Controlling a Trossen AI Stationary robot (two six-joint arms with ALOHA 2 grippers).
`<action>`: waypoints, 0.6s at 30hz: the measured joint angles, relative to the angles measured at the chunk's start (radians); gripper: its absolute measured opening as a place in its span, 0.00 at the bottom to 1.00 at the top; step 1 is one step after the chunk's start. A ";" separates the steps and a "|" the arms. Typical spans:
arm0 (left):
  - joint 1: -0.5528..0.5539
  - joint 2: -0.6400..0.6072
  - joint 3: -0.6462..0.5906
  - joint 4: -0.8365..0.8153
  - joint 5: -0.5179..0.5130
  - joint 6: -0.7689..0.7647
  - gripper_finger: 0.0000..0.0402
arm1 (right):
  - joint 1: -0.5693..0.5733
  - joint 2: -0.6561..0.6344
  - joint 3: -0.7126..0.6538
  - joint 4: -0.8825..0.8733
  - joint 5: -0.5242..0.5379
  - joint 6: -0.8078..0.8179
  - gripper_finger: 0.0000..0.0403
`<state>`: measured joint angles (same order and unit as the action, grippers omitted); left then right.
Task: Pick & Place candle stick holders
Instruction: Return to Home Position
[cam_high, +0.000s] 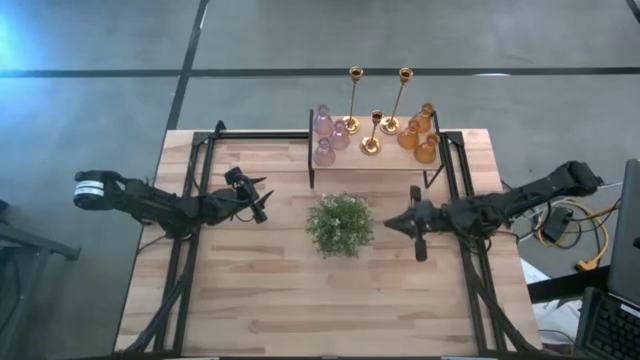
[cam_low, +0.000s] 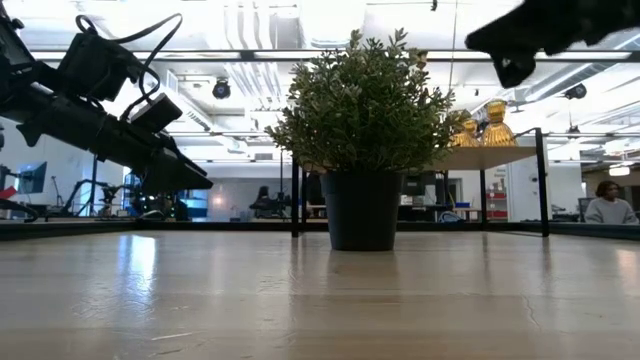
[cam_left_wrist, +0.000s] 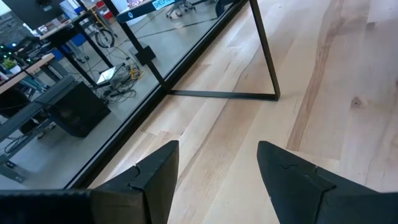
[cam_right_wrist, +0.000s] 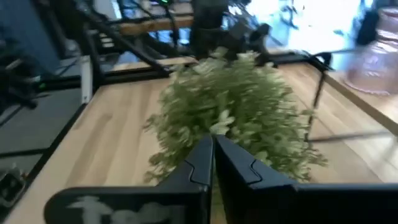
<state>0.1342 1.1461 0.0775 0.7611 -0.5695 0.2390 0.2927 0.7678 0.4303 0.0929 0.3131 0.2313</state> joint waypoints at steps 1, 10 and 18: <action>0.000 0.000 0.000 0.000 0.000 0.000 0.55 | 0.013 -0.010 -0.030 0.038 0.000 -0.027 0.03; 0.000 0.000 0.000 0.000 0.000 0.000 0.55 | 0.030 -0.231 -0.281 0.209 -0.126 -0.186 0.02; 0.001 0.000 0.000 0.000 0.000 0.000 0.55 | 0.012 -0.468 -0.409 0.210 -0.182 -0.236 0.02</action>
<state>0.1349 1.1461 0.0772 0.7612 -0.5694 0.2387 0.3051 0.2999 0.0217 0.3031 0.1306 -0.0051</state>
